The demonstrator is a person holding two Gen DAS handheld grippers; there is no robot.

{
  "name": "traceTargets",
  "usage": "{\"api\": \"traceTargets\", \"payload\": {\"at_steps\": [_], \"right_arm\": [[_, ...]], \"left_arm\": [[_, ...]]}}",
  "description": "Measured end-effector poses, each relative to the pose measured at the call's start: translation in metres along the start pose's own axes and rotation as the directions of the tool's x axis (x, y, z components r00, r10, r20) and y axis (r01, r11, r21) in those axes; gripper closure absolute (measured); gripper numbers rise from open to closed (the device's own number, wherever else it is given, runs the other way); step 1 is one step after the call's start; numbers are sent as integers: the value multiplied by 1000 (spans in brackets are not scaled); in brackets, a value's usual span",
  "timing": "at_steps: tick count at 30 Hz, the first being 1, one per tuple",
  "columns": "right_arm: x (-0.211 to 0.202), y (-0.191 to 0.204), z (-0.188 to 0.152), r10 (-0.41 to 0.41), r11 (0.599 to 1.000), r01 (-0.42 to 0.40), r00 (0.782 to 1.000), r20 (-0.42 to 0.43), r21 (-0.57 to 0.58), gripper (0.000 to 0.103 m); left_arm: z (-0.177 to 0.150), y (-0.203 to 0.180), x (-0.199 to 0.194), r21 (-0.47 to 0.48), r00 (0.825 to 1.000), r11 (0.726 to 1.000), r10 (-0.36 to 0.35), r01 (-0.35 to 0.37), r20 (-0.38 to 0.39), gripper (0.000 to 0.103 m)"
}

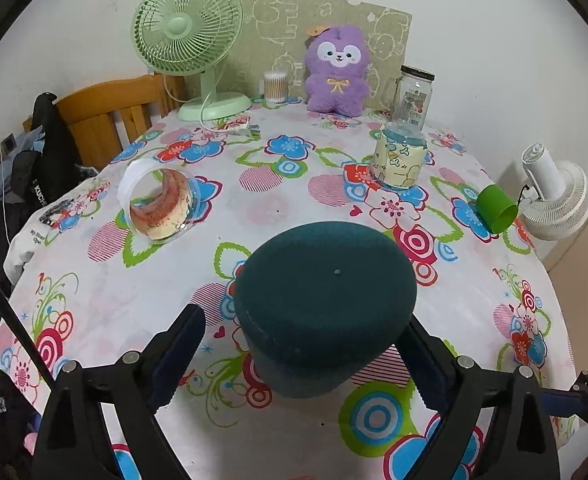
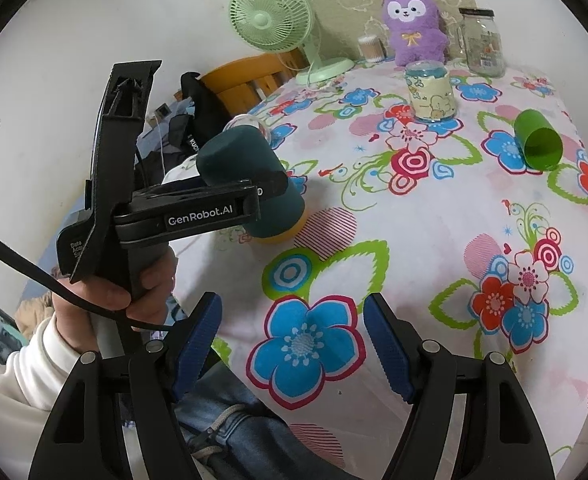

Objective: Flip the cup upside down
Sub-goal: 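Rotate the left tool to turn the teal cup rim-down, then lower the teal cup onto the tablecloth with the left gripper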

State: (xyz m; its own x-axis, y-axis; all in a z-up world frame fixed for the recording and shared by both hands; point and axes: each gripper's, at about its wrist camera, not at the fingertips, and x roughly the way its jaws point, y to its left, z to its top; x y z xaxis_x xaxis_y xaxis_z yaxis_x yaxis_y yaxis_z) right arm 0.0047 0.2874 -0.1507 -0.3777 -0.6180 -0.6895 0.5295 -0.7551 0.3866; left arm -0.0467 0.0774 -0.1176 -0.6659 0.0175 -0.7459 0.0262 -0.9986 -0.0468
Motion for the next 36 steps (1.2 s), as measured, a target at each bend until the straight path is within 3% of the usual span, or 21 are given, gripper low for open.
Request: {"api": "traceTargets", "payload": {"at_steps": [17,25,36], "right_arm": [[-6,22,16,-13,998,14,1000,20,-63,27],[-2,34,27,-9,997,10,1000,18,-81,27],[1,54,45,-20,994,22,1000,19,-111,27]], "left_arm": [[6,19,-25,-4,1000,1000,-7,7,22,6],[11,36,-43,-44,996,995,-88,88,17,5],[22,57,-68,-53,991,991,-120,123,57,4]]}}
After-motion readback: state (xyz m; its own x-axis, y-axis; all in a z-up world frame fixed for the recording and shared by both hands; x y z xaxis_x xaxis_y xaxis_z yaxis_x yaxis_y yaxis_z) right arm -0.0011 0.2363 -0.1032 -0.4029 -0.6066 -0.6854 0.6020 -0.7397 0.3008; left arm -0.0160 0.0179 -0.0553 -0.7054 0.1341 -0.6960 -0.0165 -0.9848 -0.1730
